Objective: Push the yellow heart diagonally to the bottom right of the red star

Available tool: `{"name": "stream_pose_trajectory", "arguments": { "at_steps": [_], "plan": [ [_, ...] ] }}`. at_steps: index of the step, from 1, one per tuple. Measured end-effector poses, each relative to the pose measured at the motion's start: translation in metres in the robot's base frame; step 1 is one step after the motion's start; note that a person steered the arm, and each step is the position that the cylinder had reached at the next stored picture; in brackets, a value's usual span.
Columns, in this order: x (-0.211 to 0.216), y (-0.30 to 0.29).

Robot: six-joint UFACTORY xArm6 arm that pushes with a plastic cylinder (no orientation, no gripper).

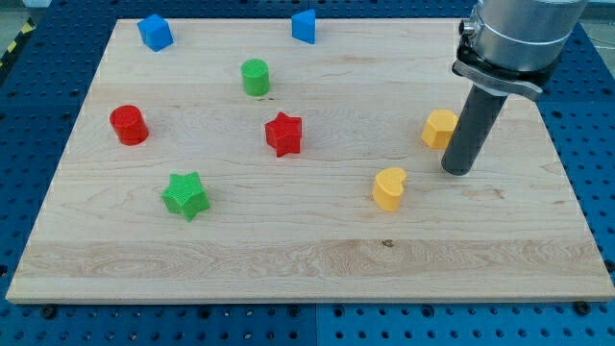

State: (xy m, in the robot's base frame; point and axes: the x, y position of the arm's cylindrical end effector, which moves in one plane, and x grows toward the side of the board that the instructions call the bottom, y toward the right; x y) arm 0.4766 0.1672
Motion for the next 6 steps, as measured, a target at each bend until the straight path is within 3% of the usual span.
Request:
{"name": "stream_pose_trajectory", "arguments": {
  "at_steps": [6],
  "plan": [
    [0.043, -0.094]
  ]
}}
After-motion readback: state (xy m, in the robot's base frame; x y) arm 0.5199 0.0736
